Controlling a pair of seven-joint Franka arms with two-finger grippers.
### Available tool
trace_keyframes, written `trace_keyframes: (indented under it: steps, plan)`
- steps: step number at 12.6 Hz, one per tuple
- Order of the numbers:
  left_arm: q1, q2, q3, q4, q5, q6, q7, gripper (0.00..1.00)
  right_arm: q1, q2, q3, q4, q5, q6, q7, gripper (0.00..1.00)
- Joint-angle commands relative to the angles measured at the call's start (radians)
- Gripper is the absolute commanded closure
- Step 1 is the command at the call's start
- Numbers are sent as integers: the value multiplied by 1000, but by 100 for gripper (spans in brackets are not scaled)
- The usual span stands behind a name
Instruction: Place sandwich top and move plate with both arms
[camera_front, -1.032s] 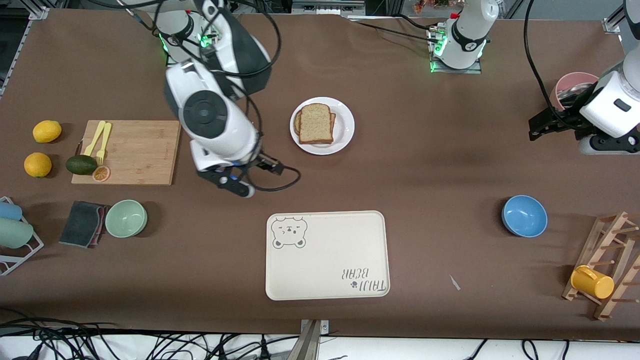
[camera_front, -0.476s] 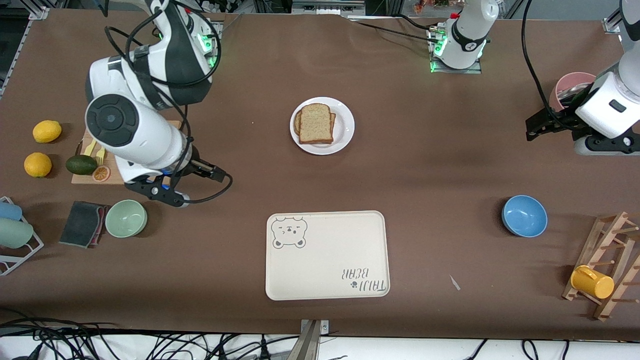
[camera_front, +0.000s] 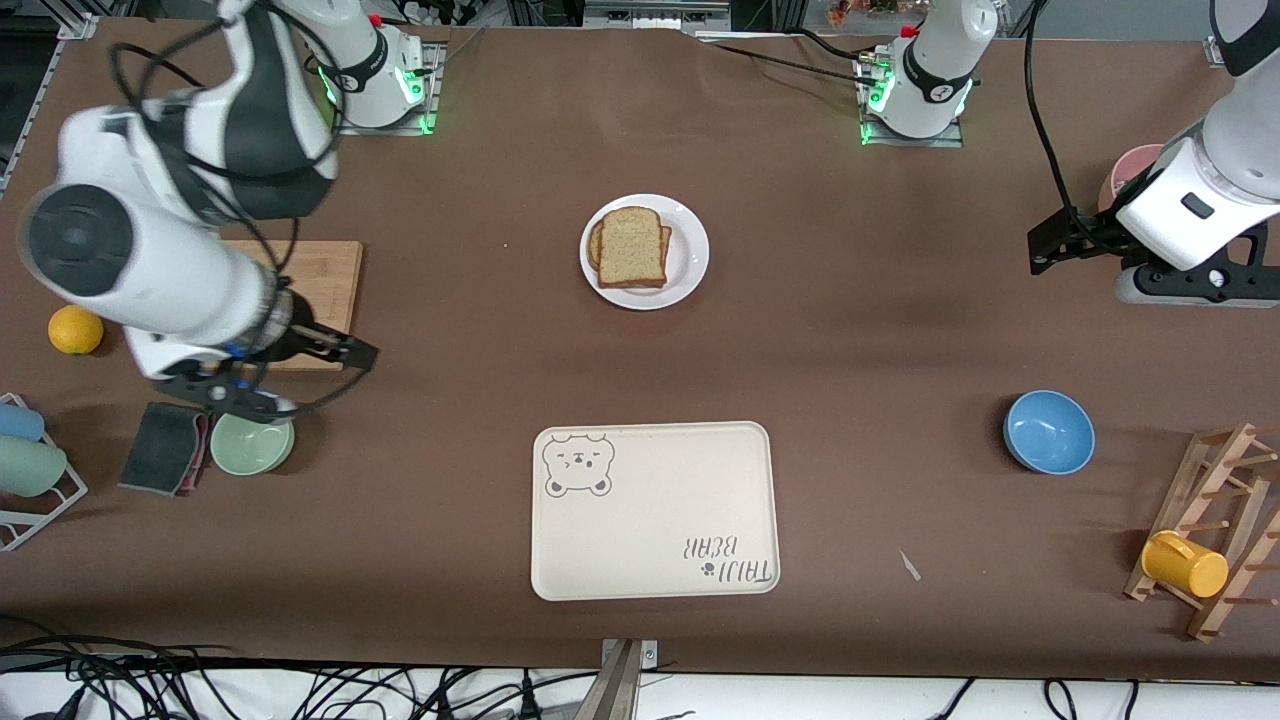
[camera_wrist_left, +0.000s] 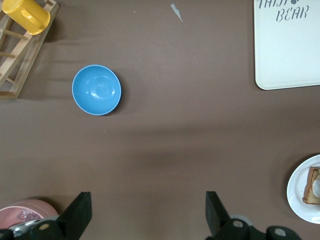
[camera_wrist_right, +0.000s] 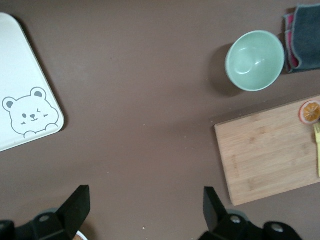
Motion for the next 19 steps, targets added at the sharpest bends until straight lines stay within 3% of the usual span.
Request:
trace_keyframes:
  steps: [1,3,5,7,12,17,19]
  plan:
    - [2,-1,-4,22,35,-30,-2,0,-78,-83,29,-50,3,-7,-39,0]
    - [0,1,-4,22,35,-30,-5,0,-110,-199,29,-207,1,27,-138,0]
    - [-3,2,-6,24,30,-24,-5,0,-162,-340,44,-384,-8,143,-166,0]
    - [2,-2,-9,24,29,-24,-8,0,-337,-364,177,-379,-13,101,-227,0]
    - [-4,7,-3,64,24,-24,-8,0,-425,-352,207,-316,-37,52,-257,0]
    - [-6,34,-3,73,20,-16,-8,0,-422,-373,271,-322,-210,-10,-251,0]
    - [-6,34,-4,73,18,-16,-8,0,-423,-378,262,-325,-197,-2,-272,0]
